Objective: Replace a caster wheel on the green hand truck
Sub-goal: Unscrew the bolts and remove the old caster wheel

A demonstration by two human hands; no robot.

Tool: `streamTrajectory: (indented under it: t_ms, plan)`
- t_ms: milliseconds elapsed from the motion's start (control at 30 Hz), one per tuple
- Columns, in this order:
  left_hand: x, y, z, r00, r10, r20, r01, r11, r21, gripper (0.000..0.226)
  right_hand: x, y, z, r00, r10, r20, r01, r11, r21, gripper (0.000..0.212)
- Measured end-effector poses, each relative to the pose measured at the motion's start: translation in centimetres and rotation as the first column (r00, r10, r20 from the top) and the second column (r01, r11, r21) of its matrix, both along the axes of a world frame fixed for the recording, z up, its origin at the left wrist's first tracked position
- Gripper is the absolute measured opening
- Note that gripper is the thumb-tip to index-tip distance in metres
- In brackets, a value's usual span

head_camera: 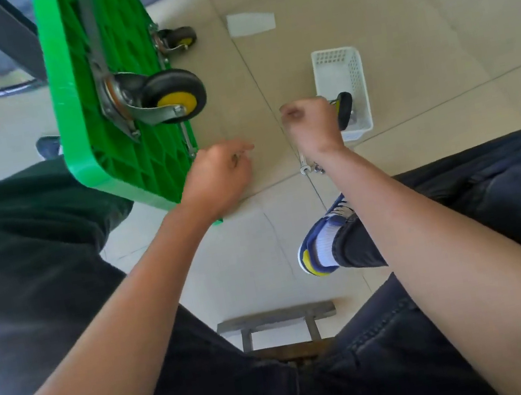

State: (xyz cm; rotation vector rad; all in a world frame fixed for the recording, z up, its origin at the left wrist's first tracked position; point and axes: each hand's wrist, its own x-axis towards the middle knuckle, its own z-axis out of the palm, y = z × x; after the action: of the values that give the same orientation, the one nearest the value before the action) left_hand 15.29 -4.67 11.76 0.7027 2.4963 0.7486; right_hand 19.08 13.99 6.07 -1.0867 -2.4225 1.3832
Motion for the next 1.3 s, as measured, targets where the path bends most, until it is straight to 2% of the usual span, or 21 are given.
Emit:
streamTrajectory:
  t_ms: [200,400,533,700,800,867,1033,1200,1300]
  plan:
    - [0.4,-3.7,4.6,0.978,0.012,-0.208,0.02,0.988,0.151,0.03,-1.1,-3.3,5.0,0.98,0.168,-0.106,-0.16,0.984,0.074,0.023]
    - [0.6,-6.0,8.5,0.917,0.027,-0.397,0.074,0.969,0.236,0.028,-2.2,-6.2,9.2,0.916,0.391,0.086,-0.4,0.893,0.206,0.029]
    - [0.9,-7.1,10.9,0.873,0.043,-0.486,0.103,0.957,0.271,0.026,-2.9,-7.2,12.4,0.885,0.455,0.099,-0.465,0.854,0.233,0.023]
    - [-2.0,-9.0,13.6,0.817,0.07,-0.573,0.06,0.977,0.204,0.025,-4.3,-8.5,14.8,0.868,0.481,0.12,-0.496,0.831,0.252,0.026]
    - [-4.8,-9.8,14.5,0.817,0.093,-0.569,-0.01,0.989,0.148,0.025,-6.0,-9.2,15.8,0.869,0.486,0.087,-0.492,0.837,0.241,0.028]
    - [-6.6,-10.3,14.4,0.841,0.104,-0.531,-0.058,0.993,0.103,0.026,-7.3,-9.6,15.9,0.869,0.488,0.078,-0.493,0.842,0.219,0.037]
    - [-9.6,-10.1,14.5,0.897,0.145,-0.418,-0.133,0.989,0.058,0.034,-11.0,-9.5,15.5,0.859,0.484,0.168,-0.512,0.825,0.237,0.048]
    - [-11.7,-8.2,14.0,0.939,0.118,-0.323,-0.122,0.992,0.008,0.052,-15.1,-8.8,14.6,0.812,0.546,0.207,-0.581,0.794,0.181,0.048]
    - [-11.9,-7.3,12.7,0.933,0.051,-0.355,-0.085,0.993,-0.078,0.055,-16.8,-8.5,13.6,0.769,0.605,0.207,-0.634,0.765,0.118,0.058]
